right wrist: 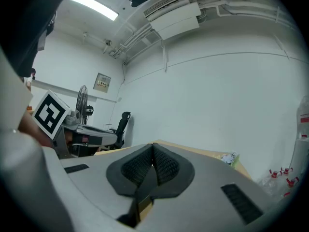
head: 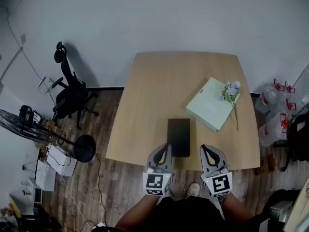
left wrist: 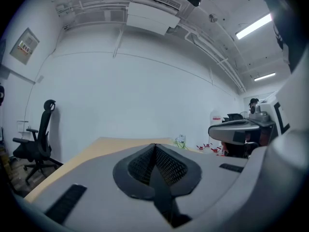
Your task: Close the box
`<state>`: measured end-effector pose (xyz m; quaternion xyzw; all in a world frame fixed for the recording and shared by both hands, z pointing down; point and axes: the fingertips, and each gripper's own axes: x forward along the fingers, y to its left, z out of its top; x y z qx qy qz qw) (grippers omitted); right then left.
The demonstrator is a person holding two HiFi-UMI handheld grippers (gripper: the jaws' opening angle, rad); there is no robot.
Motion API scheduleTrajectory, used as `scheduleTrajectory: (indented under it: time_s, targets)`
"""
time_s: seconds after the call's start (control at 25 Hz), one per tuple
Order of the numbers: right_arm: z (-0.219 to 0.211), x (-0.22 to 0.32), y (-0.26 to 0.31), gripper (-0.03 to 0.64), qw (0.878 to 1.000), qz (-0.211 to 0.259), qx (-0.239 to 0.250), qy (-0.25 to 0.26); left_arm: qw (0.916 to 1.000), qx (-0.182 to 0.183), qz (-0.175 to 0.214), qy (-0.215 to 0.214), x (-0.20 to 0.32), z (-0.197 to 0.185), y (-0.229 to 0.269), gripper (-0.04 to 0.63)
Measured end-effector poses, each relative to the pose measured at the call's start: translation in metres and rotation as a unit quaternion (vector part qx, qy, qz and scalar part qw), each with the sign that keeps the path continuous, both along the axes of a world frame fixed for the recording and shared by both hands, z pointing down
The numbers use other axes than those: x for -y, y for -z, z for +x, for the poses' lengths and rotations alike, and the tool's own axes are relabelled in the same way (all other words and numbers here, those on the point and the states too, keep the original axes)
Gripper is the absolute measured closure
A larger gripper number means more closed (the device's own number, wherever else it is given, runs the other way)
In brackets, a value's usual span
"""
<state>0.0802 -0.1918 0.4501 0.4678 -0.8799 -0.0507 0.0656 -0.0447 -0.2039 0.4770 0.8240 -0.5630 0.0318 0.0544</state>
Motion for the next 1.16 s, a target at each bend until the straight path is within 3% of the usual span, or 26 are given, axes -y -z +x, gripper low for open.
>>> scheduleTrajectory:
  time_s: [0.28,1.16]
  targets:
    - [-0.011,0.002,0.007,0.604,1.000,0.012,-0.020,0.012,0.9998,-0.018,-0.006,0.009,-0.002,-0.010,-0.001,0.584]
    - [-0.021,0.005,-0.003,0.604,0.998,0.008,-0.047,0.028,0.9995,-0.002,-0.032,-0.009,-0.008,-0.011,-0.020,0.584]
